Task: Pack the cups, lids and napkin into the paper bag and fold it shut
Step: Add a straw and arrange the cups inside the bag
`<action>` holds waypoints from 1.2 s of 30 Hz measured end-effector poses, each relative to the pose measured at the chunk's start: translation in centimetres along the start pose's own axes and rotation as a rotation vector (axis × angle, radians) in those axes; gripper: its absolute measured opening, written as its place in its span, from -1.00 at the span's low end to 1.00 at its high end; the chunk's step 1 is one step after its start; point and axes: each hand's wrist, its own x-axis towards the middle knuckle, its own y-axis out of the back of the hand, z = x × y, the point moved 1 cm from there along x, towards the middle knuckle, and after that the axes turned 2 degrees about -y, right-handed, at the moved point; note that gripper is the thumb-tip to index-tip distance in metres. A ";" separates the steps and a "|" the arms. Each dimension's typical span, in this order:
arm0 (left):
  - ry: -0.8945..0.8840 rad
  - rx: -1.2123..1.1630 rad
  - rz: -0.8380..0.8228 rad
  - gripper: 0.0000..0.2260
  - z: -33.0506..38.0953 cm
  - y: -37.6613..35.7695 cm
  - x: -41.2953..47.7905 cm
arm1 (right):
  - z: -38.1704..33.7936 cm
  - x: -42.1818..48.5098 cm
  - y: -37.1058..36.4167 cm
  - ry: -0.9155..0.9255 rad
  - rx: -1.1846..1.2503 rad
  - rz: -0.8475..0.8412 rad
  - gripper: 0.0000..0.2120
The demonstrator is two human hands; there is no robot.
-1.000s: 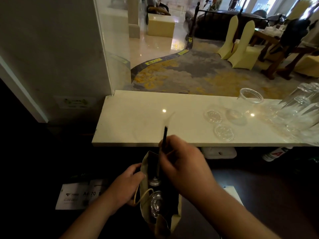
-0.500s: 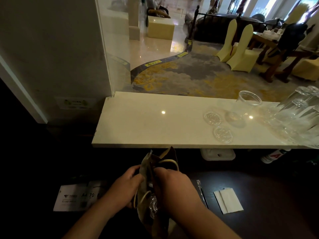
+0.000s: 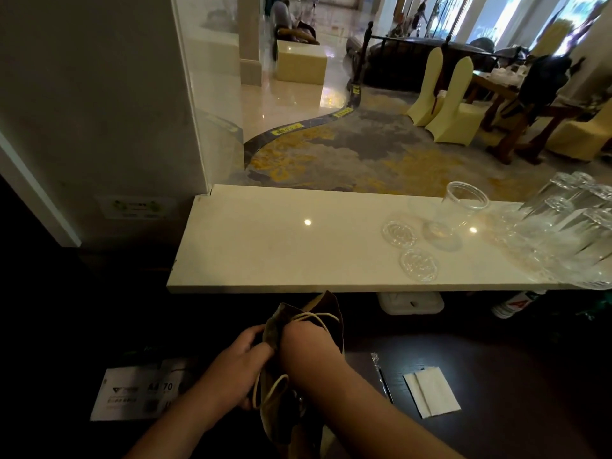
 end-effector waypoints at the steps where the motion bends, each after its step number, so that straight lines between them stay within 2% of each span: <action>1: 0.000 0.002 0.002 -0.71 0.0 0.0 0.0 | 0.1 0.6 -0.2 -0.002 -0.001 -0.010 -0.77; 9: -0.008 0.020 -0.006 -0.72 0.5 0.2 -0.2 | 0.6 4.2 -1.9 -0.094 -0.115 -0.238 -0.65; 15: -0.023 0.028 0.000 -0.69 0.6 0.0 -0.4 | 1.6 5.2 -2.6 -0.163 -0.091 -0.322 -0.57; 21: -0.021 0.029 0.001 -0.70 0.8 -0.2 -0.6 | 1.8 5.5 -3.3 -0.207 -0.104 -0.301 -0.53; 27: -0.004 0.030 0.004 -0.66 0.6 -0.2 -0.4 | 1.8 4.8 -2.9 -0.170 -0.116 -0.265 -0.54; 32: -0.007 0.043 0.007 -0.66 0.7 -0.1 -0.4 | 0.4 2.0 -0.9 -0.095 -0.180 -0.262 -0.57; 36: 0.011 0.029 0.012 -0.68 0.8 0.3 -0.6 | -0.5 -2.1 1.3 0.000 -0.086 -0.127 -0.72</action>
